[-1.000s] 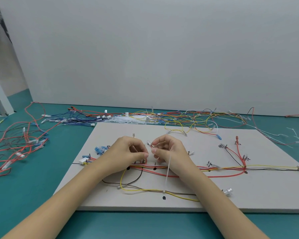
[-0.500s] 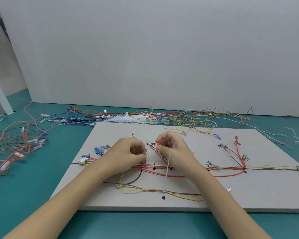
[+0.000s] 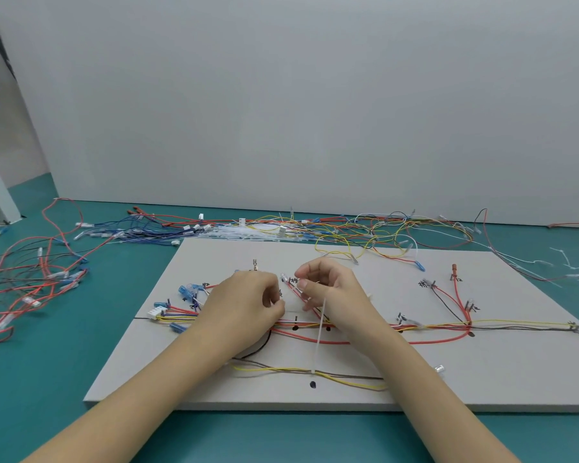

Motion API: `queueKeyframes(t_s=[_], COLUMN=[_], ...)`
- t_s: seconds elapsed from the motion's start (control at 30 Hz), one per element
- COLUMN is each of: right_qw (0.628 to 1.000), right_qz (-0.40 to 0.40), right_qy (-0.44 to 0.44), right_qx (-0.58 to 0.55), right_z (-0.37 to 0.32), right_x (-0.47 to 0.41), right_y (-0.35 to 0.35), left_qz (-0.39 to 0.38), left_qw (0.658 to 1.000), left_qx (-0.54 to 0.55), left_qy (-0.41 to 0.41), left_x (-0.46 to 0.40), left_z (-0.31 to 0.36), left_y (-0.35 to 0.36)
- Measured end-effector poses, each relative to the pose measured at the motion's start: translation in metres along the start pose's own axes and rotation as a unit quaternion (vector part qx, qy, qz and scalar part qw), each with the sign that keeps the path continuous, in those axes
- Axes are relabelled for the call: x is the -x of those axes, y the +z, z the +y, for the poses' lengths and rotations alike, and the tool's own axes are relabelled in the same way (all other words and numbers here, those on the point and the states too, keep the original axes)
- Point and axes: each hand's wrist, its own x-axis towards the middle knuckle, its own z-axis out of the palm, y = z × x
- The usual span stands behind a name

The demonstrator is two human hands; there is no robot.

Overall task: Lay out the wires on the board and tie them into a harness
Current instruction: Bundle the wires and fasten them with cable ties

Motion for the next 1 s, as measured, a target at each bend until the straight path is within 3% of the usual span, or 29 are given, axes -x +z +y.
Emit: queueKeyframes(t_s=[0.17, 0.47, 0.67, 1.0], right_qw=[0.997, 0.983, 0.950, 0.917], right_qz=[0.014, 0.019, -0.007, -0.034], right_qy=[0.028, 0.063, 0.112, 0.150], right_qx=[-0.073, -0.173, -0.291, -0.368], right_z=[-0.004, -0.007, -0.006, -0.001], right_x=[0.001, 0.001, 0.001, -0.001], right_y=[0.006, 0.000, -0.003, -0.001], left_qz=[0.058, 0.010, -0.031, -0.025], left_qw=[0.994, 0.986, 0.983, 0.987], left_qx=[-0.089, -0.142, -0.154, -0.127], left_qy=[-0.029, -0.082, -0.095, -0.098], left_x=[0.002, -0.007, -0.014, -0.016], left_z=[0.015, 0.022, 0.027, 0.024], left_y=[0.006, 0.004, -0.001, 0.003])
